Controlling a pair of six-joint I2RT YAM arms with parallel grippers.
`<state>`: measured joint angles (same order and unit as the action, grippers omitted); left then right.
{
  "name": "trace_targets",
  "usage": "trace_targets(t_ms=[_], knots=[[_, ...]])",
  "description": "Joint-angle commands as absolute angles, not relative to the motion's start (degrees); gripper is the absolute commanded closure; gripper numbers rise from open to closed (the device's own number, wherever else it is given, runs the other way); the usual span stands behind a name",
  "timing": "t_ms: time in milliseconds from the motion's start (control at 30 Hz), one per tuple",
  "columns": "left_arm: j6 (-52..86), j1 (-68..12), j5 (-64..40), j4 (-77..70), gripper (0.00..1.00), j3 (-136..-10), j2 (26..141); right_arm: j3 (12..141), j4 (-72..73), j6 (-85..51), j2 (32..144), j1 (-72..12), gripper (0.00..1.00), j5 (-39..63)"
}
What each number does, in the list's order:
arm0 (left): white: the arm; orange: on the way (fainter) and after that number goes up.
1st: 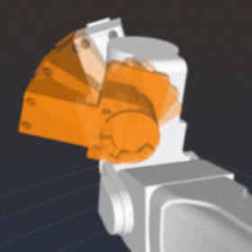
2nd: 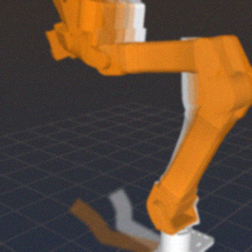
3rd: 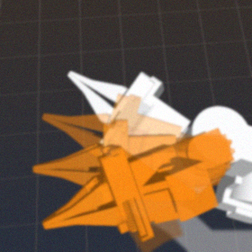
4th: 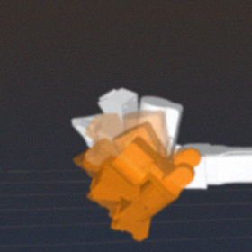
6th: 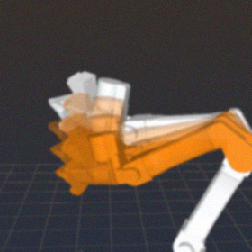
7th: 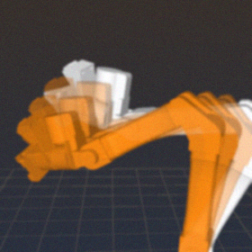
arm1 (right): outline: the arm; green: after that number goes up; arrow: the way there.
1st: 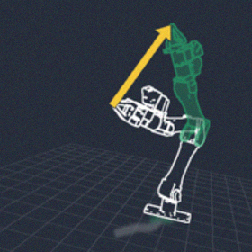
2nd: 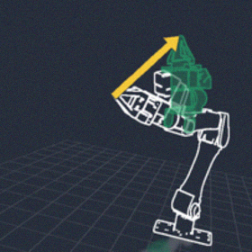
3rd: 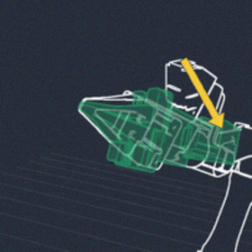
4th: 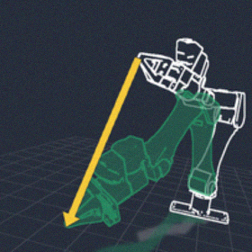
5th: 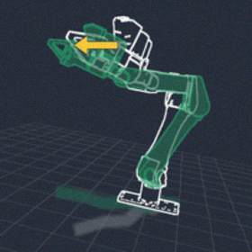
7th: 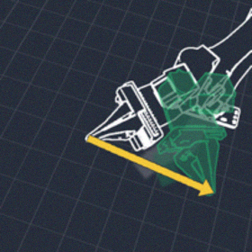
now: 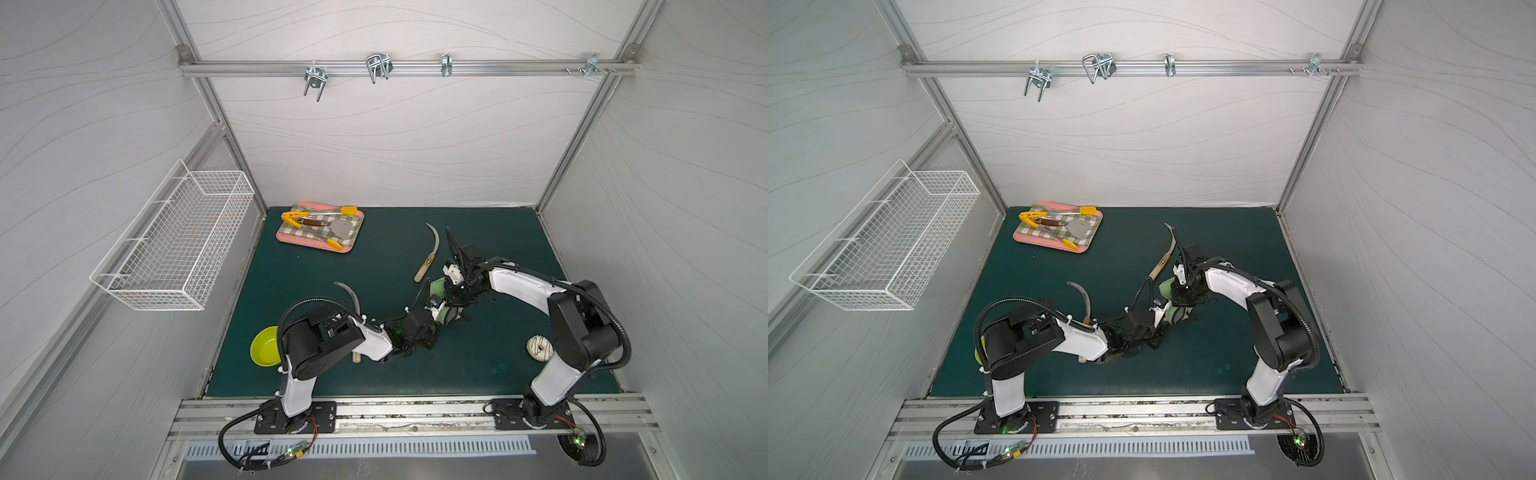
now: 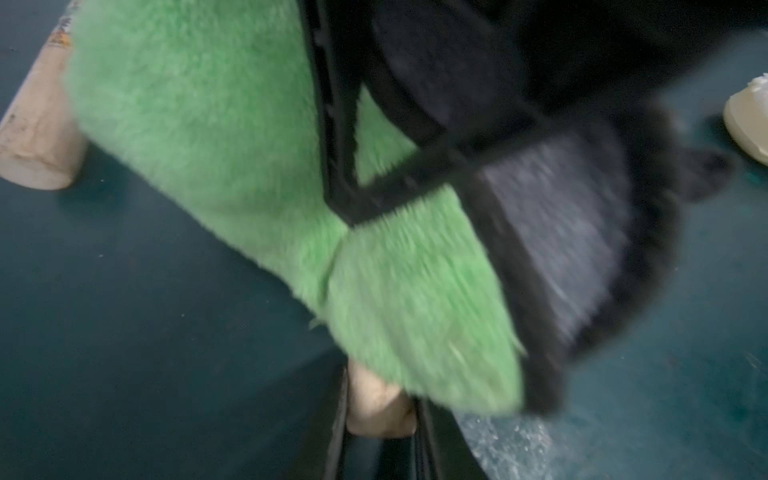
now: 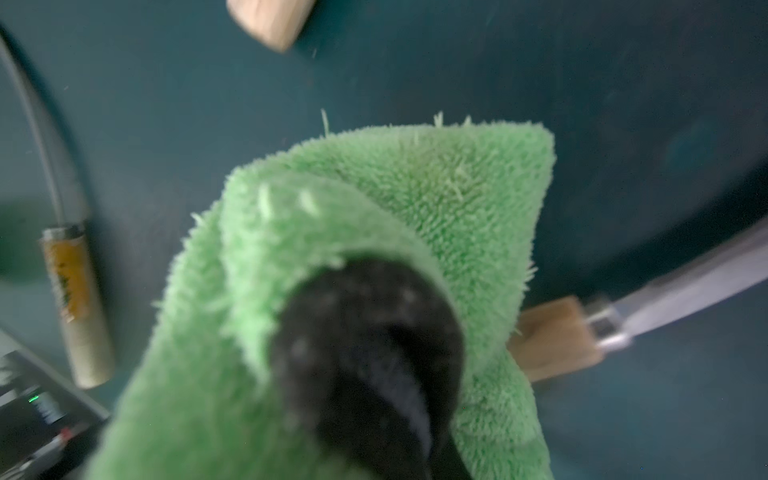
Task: Wipe small sickles with rags
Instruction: Wipe the small sickle at the center of the board.
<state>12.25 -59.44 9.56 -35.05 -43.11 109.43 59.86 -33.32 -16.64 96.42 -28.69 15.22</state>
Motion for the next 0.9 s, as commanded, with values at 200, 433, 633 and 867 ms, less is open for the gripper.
trace_targets(t_ms=[200,433,633,867], knots=[[12.7,-59.7,10.6,-33.6,1.00,-41.9,109.7,59.3,-37.1,-17.7,99.1,-24.2,0.90,12.7],[12.9,-59.7,10.7,-32.3,1.00,-41.7,109.6,65.6,-36.3,-15.7,103.8,-17.7,0.91,7.6],[13.3,-59.7,10.9,-30.6,1.00,-42.4,110.1,69.5,-35.3,-14.7,103.9,-15.2,0.91,8.6],[14.7,-59.7,10.5,-27.5,0.76,-44.2,110.3,69.8,-35.9,-14.0,97.0,-15.2,0.90,16.3]])
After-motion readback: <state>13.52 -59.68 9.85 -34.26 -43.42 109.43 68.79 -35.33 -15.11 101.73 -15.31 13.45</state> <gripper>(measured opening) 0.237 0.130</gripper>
